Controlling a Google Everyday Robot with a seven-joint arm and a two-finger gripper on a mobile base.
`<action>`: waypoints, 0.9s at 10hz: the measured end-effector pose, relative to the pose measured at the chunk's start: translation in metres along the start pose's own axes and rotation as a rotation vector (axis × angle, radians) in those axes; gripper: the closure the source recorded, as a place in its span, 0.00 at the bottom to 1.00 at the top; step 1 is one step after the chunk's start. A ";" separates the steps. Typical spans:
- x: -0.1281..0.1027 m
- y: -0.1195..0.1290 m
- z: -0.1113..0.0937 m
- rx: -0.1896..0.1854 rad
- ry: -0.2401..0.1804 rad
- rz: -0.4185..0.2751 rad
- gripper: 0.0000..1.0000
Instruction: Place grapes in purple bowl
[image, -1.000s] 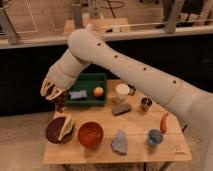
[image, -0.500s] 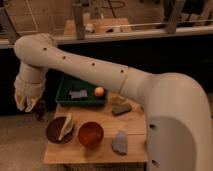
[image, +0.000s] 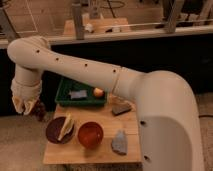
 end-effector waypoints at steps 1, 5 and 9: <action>0.002 0.006 0.012 -0.001 -0.016 0.001 1.00; 0.011 0.047 0.081 -0.010 -0.091 0.005 1.00; 0.012 0.065 0.101 -0.027 -0.129 0.018 1.00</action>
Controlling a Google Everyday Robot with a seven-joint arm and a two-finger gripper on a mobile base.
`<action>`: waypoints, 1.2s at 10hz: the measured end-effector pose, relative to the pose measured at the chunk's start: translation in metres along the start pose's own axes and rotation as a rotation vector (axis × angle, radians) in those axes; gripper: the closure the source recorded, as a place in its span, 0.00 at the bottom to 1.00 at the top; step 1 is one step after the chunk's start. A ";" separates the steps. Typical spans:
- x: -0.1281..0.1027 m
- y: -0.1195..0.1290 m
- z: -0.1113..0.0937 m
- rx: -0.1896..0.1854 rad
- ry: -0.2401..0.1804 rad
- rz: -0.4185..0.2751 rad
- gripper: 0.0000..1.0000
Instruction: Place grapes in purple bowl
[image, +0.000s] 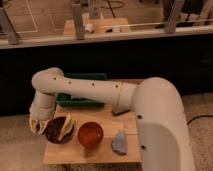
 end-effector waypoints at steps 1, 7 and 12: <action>0.000 0.000 0.002 0.000 -0.009 0.000 1.00; 0.014 0.016 0.047 0.009 -0.123 0.127 0.47; 0.026 0.047 0.048 0.133 -0.225 0.455 0.20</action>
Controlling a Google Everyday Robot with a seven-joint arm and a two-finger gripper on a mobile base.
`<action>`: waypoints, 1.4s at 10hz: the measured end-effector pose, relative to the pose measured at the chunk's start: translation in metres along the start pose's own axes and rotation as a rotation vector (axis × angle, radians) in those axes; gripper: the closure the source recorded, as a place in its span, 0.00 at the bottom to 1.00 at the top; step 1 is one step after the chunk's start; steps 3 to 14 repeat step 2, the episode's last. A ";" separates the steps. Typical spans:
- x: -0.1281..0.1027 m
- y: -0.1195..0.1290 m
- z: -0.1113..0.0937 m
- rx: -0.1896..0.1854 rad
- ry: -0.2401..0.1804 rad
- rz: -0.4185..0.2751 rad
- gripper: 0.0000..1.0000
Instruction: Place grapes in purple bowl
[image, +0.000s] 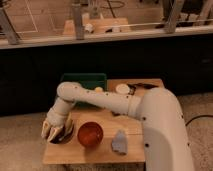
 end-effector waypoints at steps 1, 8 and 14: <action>0.001 0.001 0.000 0.015 -0.011 0.014 0.20; 0.001 0.001 0.000 0.016 -0.011 0.014 0.20; 0.001 0.001 0.000 0.016 -0.011 0.014 0.20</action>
